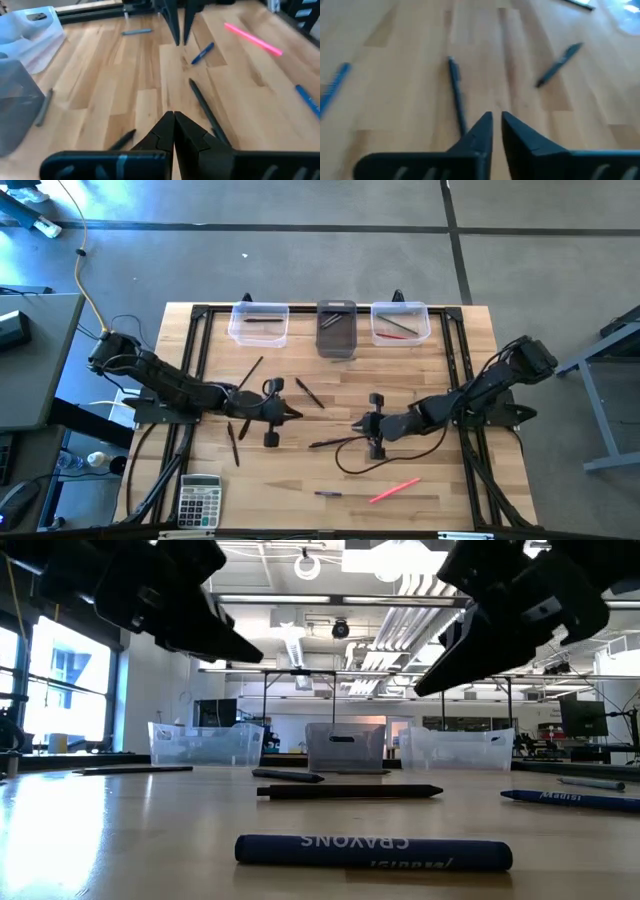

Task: Sort crayons/erasers/pens/pencils in bins
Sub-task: Put the black pen into the left transparent bin, then put the blue crayon into the black bin

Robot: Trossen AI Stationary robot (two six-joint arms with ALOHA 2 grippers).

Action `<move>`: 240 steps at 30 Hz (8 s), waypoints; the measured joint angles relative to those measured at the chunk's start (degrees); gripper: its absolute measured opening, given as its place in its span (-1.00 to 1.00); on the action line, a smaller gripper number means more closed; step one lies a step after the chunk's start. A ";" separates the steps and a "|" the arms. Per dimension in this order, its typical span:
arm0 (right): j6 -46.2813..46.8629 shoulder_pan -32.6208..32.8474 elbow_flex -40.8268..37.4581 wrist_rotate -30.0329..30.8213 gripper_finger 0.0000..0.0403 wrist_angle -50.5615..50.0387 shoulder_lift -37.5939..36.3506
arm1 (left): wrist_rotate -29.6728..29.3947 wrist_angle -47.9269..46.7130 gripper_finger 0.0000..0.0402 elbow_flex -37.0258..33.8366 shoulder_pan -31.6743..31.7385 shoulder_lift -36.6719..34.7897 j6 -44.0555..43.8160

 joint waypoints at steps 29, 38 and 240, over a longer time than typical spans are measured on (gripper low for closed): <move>-0.01 -4.04 17.66 -10.56 -0.47 -19.40 20.83 | -0.37 8.81 -1.00 -6.19 -4.69 0.04 -10.19; -0.04 -4.37 17.67 -12.00 -0.93 -18.88 21.27 | 2.07 8.01 -0.93 -6.19 -4.69 0.04 -18.54; -10.53 -12.25 -4.78 -11.31 -1.00 40.87 9.36 | 4.26 -12.38 -1.00 -3.93 26.00 -29.05 8.21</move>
